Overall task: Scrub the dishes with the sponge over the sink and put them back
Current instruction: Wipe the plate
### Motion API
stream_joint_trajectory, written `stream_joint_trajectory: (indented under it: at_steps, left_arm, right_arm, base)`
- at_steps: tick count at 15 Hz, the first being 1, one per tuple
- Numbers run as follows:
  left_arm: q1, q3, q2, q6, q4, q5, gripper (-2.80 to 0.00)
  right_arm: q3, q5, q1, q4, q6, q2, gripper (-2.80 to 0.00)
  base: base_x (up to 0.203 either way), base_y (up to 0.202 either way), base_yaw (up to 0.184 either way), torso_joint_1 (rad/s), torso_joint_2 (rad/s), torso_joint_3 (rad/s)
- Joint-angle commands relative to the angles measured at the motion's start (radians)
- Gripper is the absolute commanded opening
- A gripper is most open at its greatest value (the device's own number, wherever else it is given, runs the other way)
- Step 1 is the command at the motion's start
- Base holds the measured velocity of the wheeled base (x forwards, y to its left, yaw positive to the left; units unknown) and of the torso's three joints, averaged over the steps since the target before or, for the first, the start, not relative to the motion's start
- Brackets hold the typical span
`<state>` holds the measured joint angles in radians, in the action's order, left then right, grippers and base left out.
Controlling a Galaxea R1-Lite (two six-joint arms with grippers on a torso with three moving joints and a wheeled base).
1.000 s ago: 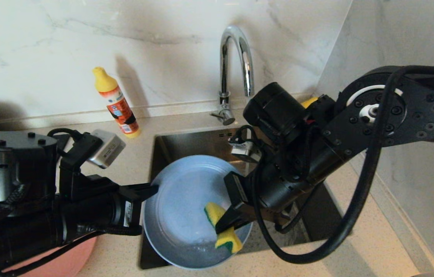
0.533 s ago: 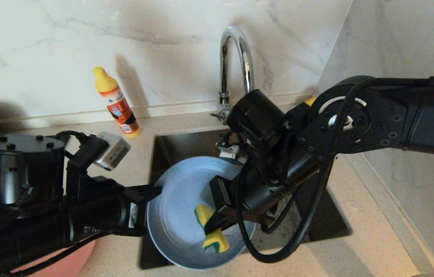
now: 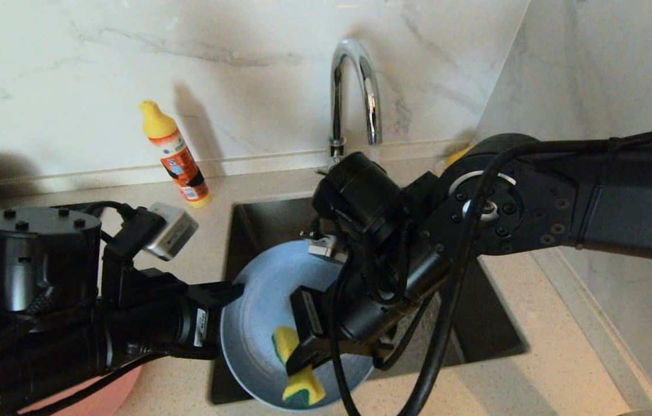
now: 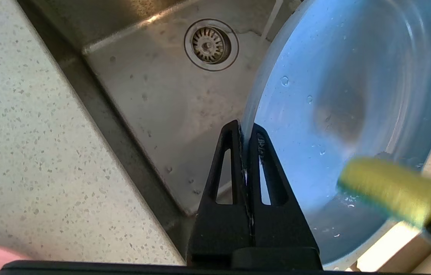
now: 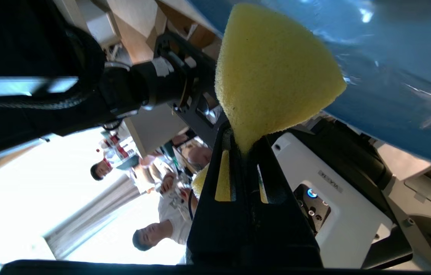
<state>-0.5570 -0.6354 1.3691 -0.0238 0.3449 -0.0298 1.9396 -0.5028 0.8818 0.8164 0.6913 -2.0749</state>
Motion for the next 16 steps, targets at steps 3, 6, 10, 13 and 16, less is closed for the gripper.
stream_joint_trajectory:
  at_steps: [3,6,10,13,16]
  left_arm:
    - [0.0,0.007,0.0,-0.004,0.003,0.001,-2.8]
    - [0.0,0.008,-0.005,-0.004,0.003,0.001,-2.8]
    - [-0.005,0.018,-0.007,-0.007,0.004,0.004,-2.8]
    - [-0.015,0.032,-0.012,-0.005,0.007,0.005,-2.8]
    - [-0.021,0.052,-0.022,-0.005,0.048,0.005,-2.8]
  right_arm:
    - [-0.001,-0.003,0.041,0.003,0.004,-0.039,-2.8]
    - [-0.001,0.003,0.046,0.001,0.002,-0.057,-2.8]
    - [-0.002,0.004,0.041,-0.03,0.003,-0.04,-2.8]
    - [-0.002,0.022,0.015,-0.045,0.005,-0.021,-2.8]
    - [-0.001,0.024,-0.006,-0.055,0.005,0.003,-2.8]
  base:
    - [0.0,0.0,0.0,0.0,0.0,0.0]
    - [0.0,0.0,0.0,0.0,0.0,0.0]
    - [0.0,0.0,0.0,0.0,0.0,0.0]
    - [0.0,0.0,0.0,0.0,0.0,0.0]
    - [0.0,0.0,0.0,0.0,0.0,0.0]
